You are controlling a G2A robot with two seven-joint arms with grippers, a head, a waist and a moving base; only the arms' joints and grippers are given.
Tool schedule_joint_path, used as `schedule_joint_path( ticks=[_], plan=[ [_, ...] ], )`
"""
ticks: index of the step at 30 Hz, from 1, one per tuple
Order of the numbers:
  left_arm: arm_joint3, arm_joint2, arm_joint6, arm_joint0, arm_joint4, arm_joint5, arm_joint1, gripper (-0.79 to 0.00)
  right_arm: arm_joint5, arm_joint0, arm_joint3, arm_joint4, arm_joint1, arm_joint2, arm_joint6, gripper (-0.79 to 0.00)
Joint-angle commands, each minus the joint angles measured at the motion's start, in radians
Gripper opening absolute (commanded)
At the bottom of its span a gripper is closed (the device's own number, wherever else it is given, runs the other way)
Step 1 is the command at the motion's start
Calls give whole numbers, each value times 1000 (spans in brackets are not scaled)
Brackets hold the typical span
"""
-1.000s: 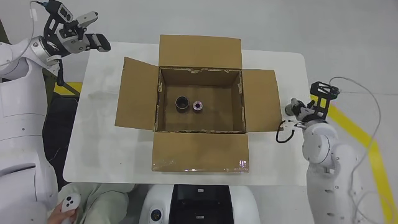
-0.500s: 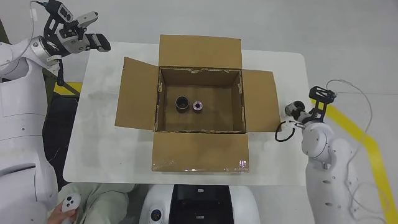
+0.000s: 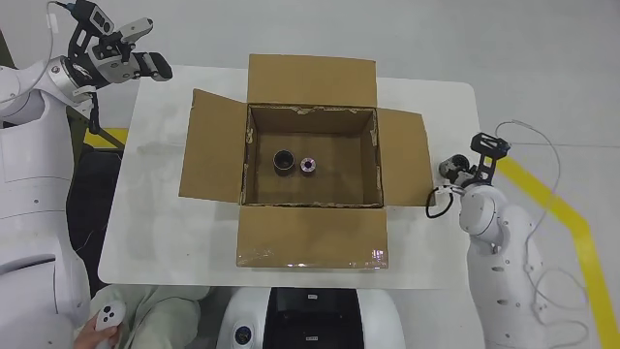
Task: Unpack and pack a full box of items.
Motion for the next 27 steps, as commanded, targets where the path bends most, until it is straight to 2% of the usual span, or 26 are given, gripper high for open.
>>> schedule_joint_path(
  ticks=[1,6,8,9,13,17,20,22,23,27],
  plan=[
    [0,0,0,0,0,0,0,0,16,4,11,-21,0,-8,-7,-191],
    [0,0,0,0,0,0,0,0,43,15,33,-30,-2,-21,-28,-169],
    [0,0,0,0,0,0,0,0,49,23,45,-28,-3,-27,-37,-95],
    [0,0,0,0,0,0,0,0,51,29,52,-28,-3,-31,-41,-86],
    [0,0,0,0,0,0,0,0,64,52,84,-31,-5,-49,-58,-89],
    [0,0,0,0,0,0,0,0,72,73,117,-33,-7,-62,-71,-126],
    [0,0,0,0,0,0,0,0,80,84,136,-36,-7,-64,-76,-182],
    [0,0,0,0,0,0,0,0,82,88,142,-43,-7,-66,-78,-280],
    [0,0,0,0,0,0,0,0,83,88,143,-43,-7,-67,-78,-372],
    [0,0,0,0,0,0,0,0,87,90,147,-46,-7,-67,-82,-542]
  ],
)
